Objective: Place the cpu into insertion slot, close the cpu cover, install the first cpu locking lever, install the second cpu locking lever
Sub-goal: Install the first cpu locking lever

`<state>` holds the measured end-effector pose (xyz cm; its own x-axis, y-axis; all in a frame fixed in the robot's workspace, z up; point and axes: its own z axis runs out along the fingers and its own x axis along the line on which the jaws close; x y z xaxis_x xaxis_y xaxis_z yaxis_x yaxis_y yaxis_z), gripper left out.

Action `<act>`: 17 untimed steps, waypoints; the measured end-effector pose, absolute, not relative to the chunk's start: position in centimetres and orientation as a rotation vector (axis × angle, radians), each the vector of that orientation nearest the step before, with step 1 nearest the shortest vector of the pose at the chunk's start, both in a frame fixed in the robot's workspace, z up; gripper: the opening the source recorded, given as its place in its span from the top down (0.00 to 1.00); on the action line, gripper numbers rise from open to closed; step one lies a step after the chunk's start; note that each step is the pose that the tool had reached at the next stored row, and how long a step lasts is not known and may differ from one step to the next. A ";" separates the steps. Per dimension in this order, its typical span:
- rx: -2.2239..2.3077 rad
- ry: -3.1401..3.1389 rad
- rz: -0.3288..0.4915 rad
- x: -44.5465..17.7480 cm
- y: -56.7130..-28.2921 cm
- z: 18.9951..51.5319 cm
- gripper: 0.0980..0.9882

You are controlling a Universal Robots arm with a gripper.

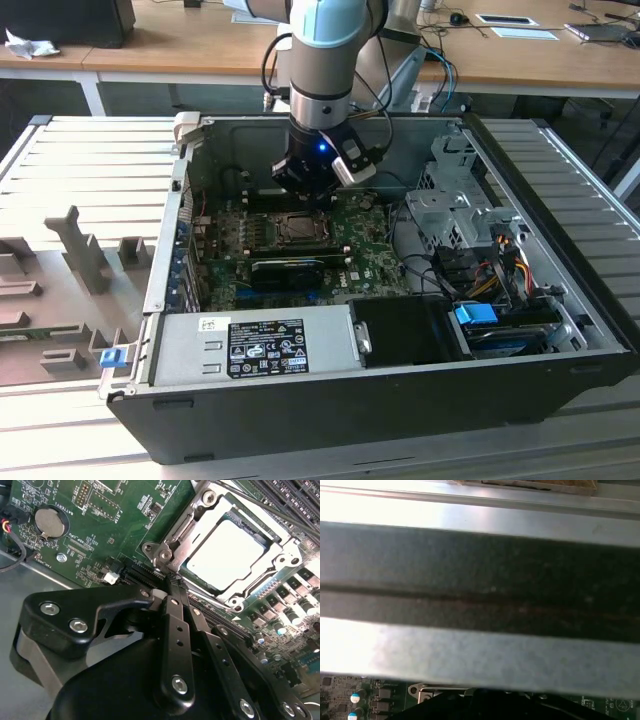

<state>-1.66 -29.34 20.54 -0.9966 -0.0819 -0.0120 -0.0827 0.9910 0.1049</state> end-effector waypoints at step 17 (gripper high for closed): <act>-0.130 3.129 0.135 -1.7 -29.4 20.1 0.99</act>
